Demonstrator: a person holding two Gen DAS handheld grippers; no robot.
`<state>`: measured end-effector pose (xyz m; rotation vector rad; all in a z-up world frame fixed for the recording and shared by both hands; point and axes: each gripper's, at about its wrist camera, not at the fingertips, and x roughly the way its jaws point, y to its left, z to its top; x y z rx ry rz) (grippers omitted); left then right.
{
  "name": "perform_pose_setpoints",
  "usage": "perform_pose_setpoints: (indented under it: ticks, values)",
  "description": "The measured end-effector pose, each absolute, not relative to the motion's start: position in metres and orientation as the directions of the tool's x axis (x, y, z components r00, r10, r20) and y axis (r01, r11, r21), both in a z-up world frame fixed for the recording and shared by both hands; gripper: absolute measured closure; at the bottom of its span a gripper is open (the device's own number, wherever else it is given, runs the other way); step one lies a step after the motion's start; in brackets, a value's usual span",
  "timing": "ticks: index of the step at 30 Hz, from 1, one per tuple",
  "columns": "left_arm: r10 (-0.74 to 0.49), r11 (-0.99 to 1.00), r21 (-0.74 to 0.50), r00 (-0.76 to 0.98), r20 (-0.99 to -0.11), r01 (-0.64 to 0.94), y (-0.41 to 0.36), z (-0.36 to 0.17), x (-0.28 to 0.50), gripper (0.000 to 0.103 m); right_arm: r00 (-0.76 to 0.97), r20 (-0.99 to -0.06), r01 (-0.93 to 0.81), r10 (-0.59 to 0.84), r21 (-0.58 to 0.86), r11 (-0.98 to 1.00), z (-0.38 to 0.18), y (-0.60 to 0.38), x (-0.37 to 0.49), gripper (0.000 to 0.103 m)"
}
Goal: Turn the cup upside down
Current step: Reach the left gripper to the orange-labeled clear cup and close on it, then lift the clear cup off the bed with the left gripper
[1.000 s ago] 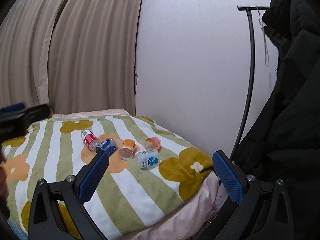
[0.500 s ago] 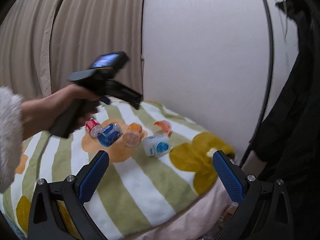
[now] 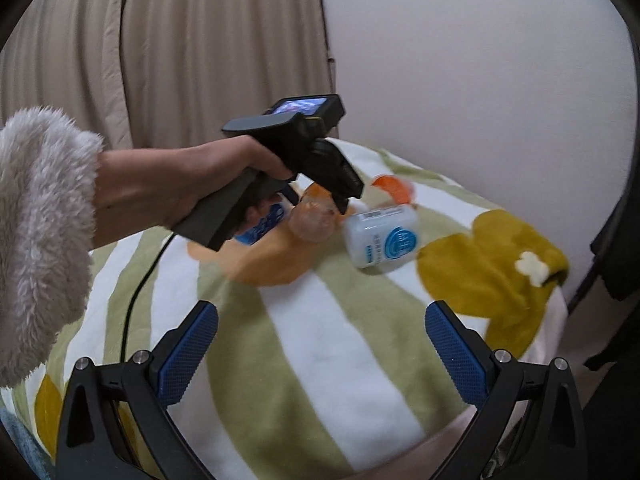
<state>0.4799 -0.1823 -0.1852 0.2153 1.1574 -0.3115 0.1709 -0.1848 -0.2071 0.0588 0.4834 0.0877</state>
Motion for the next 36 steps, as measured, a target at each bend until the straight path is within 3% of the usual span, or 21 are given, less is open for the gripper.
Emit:
perform_pose_setpoints:
  ticks: [10, 20, 30, 36]
  values:
    - [-0.182, 0.928, -0.034, 0.369, -0.911, 0.371, -0.164, -0.163, 0.455, 0.045, 0.881, -0.452, -0.079, 0.141, 0.153, 0.985, -0.208, -0.193, 0.169, 0.000]
    - [-0.198, 0.887, 0.023, 0.425, -0.883, 0.461, -0.109, -0.107, 0.352, 0.045, 0.888, -0.410, -0.151, 0.207, 0.164, 0.975, -0.203, -0.187, 0.153, 0.000]
    - [-0.224, 0.925, -0.073, 0.379, -0.898, 0.372, -0.051, -0.161, 0.270, 0.045, 0.884, -0.391, -0.192, 0.255, 0.193, 0.962, -0.197, -0.178, 0.141, 0.000]
    - [-0.169, 0.945, -0.040, 0.380, -0.909, 0.325, -0.043, -0.186, 0.264, 0.045, 0.881, -0.394, -0.196, 0.264, 0.205, 0.959, -0.200, -0.179, 0.136, 0.000]
